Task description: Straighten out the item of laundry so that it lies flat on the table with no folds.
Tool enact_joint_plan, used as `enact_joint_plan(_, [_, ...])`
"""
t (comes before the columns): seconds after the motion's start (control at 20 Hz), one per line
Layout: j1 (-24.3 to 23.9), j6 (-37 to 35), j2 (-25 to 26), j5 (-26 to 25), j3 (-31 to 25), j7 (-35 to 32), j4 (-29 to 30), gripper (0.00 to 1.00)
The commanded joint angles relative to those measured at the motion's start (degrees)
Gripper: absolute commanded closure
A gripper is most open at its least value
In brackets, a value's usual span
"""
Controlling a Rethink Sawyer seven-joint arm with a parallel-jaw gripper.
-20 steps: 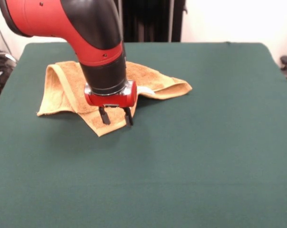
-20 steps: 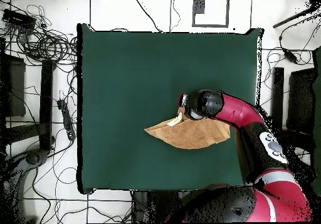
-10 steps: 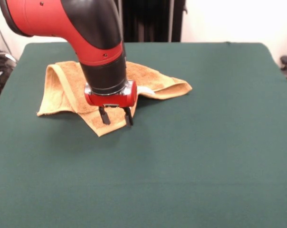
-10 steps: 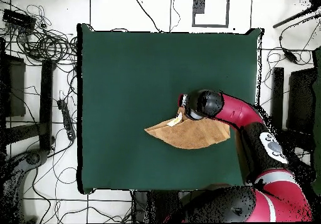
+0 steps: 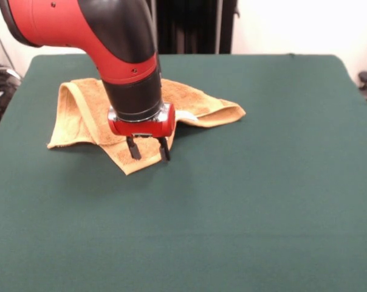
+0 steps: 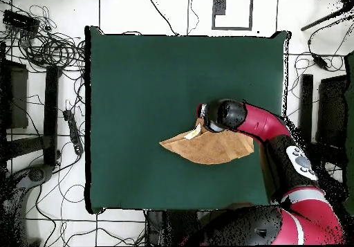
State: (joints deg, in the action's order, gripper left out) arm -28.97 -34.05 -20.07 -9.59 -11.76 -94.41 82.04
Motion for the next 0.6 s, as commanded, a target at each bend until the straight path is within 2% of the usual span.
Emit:
enact_joint_plan(0.05, [2.2,10.2,10.3,-5.5,-0.5,-4.0,4.5,0.00])
enact_joint_plan(0.15, [2.3,8.0,10.6,-5.3,-0.5,-3.3,4.1,0.00])
enact_joint_plan(0.5, [1.6,12.7,10.6,-3.4,-0.6,-7.9,6.1,0.00])
enact_joint_plan(0.6, [1.4,11.9,10.7,-2.9,-0.7,-7.8,6.2,0.00])
